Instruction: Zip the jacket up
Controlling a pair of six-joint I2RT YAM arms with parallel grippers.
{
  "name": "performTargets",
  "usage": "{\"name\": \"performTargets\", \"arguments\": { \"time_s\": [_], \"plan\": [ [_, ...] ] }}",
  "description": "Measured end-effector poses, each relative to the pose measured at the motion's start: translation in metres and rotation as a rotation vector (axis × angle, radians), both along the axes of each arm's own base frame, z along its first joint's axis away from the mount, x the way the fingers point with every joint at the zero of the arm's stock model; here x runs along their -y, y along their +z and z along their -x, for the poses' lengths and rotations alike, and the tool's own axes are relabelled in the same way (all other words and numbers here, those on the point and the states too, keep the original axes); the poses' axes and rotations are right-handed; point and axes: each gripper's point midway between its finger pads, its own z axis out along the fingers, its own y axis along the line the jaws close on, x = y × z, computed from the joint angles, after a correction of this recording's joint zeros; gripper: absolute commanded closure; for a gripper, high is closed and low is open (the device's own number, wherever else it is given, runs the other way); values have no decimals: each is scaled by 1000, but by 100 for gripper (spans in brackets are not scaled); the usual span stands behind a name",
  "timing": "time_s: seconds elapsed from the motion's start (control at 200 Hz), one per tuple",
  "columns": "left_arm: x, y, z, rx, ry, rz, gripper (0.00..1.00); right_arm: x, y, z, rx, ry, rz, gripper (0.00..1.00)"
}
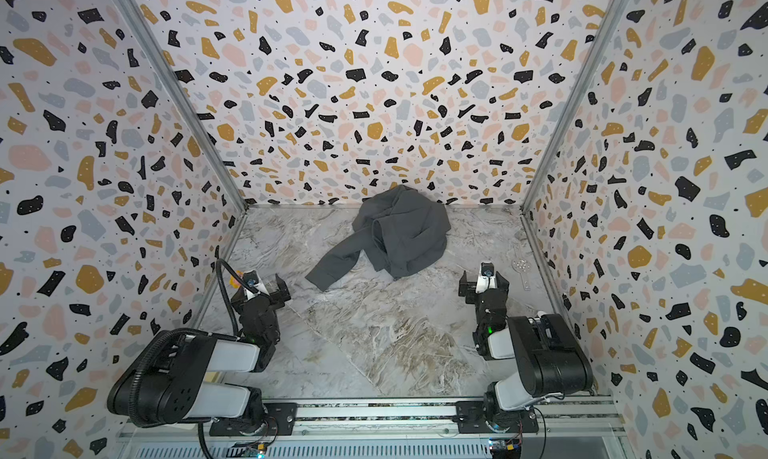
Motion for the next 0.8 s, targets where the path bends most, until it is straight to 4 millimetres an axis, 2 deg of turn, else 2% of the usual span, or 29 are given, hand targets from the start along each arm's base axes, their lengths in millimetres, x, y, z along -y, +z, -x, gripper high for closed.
{"name": "performTargets", "arguments": {
  "time_s": [0.801],
  "plan": [
    [0,0,0,2,1,2,0,1,0,0,1,5,-15,1]
  ]
}}
